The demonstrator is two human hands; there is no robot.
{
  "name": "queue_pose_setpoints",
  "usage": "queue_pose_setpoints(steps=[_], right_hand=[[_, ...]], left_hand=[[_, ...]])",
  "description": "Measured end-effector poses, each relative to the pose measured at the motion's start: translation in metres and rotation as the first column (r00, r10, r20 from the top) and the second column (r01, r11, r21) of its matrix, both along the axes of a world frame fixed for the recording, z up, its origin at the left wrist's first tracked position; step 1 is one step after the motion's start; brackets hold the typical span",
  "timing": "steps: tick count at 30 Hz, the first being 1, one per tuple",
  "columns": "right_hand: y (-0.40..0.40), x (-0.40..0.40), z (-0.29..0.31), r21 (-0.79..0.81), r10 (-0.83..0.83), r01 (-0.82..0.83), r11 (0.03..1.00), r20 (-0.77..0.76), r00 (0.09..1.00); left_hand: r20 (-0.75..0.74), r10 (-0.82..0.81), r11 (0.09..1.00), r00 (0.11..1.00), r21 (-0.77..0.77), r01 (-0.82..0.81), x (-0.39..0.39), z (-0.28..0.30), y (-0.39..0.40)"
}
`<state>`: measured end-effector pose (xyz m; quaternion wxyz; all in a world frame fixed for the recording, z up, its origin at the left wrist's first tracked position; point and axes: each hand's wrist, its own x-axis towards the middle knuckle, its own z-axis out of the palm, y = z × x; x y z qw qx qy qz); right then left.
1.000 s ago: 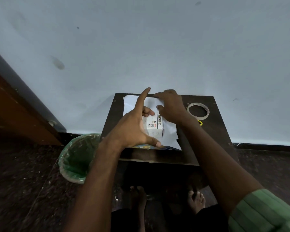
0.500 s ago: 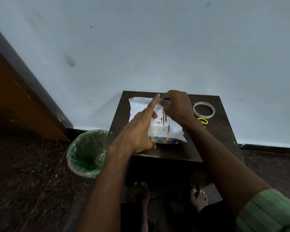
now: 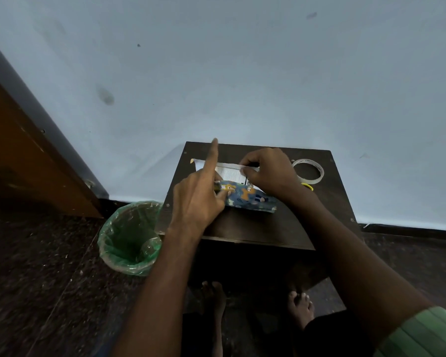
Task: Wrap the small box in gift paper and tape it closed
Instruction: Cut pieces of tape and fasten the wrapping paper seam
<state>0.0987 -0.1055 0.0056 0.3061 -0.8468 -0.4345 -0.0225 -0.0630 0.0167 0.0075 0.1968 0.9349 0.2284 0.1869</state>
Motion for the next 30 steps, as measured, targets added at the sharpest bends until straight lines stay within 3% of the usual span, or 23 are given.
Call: queue_pose_setpoints(steps=[3, 9, 18, 24, 30], right_hand=[[-0.002, 0.001, 0.002, -0.012, 0.004, -0.004, 1.0, -0.035, 0.999], [-0.002, 0.002, 0.006, -0.05, 0.029, -0.033, 0.998, -0.073, 0.997], [-0.001, -0.003, 0.008, -0.07, 0.059, -0.06, 0.996, -0.009, 0.998], [-0.002, -0.007, 0.019, -0.221, 0.101, -0.082, 0.972, 0.076, 0.992], [-0.013, -0.006, 0.03, -0.309, 0.128, -0.13, 0.942, -0.027, 0.991]], left_hand=[[-0.013, 0.065, 0.997, 0.998, -0.036, -0.065, 0.0, 0.0, 0.002], [0.033, -0.017, 0.995, 0.999, -0.101, 0.02, 0.0, -0.005, 0.012], [0.006, -0.039, 0.999, 0.999, -0.028, 0.04, 0.001, -0.004, 0.016], [-0.009, -0.055, 0.998, 0.998, -0.004, 0.055, 0.001, -0.004, 0.017], [0.049, -0.04, 0.997, 0.998, 0.068, 0.037, 0.004, -0.002, 0.018]])
